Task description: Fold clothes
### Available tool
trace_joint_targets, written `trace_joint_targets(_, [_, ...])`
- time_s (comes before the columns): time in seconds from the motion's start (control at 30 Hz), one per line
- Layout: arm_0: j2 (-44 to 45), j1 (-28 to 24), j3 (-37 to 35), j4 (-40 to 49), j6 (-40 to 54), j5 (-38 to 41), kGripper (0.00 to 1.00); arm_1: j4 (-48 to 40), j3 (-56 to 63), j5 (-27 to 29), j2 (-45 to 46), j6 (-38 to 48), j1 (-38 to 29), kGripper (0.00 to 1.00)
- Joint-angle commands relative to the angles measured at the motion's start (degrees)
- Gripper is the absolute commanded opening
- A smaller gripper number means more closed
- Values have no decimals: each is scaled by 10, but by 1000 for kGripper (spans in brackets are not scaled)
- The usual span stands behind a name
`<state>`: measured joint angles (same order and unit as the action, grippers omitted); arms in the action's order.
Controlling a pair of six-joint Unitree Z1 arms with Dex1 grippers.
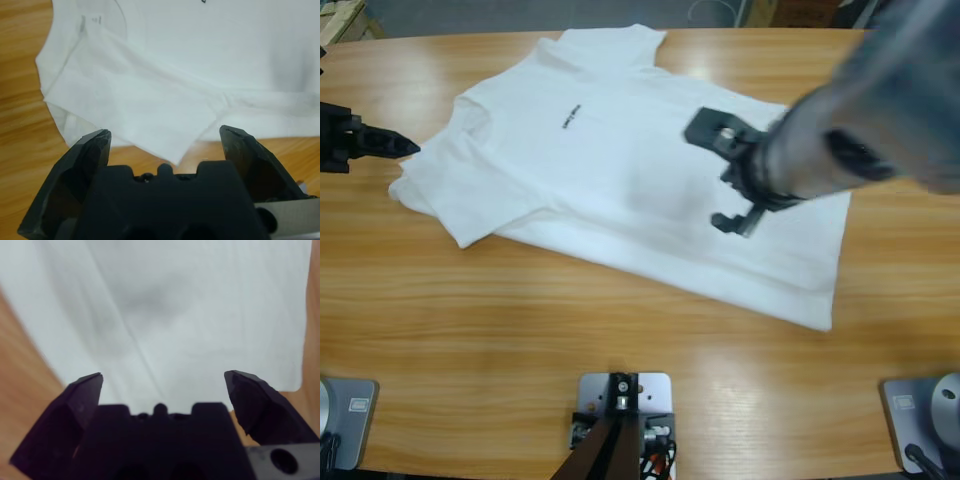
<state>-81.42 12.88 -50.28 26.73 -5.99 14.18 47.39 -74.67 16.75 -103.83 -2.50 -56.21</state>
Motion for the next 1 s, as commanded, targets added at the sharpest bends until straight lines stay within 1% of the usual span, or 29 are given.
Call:
trace_joint_targets(0.03, [6,16,-23,64,0,-13,839,5,-32,77,-104,-2,-15,1000])
trace_joint_targets(0.27, [-1,18,-36,93,1,-23,839,5,-31,86,-119,60,-78,1000])
trace_joint_targets(0.33, [0,19,-39,103,1,-30,839,6,-31,85,-120,67,-87,1000])
trace_joint_targets(1.0, [6,19,-46,126,4,-50,839,-24,-30,57,-151,68,-87,1000])
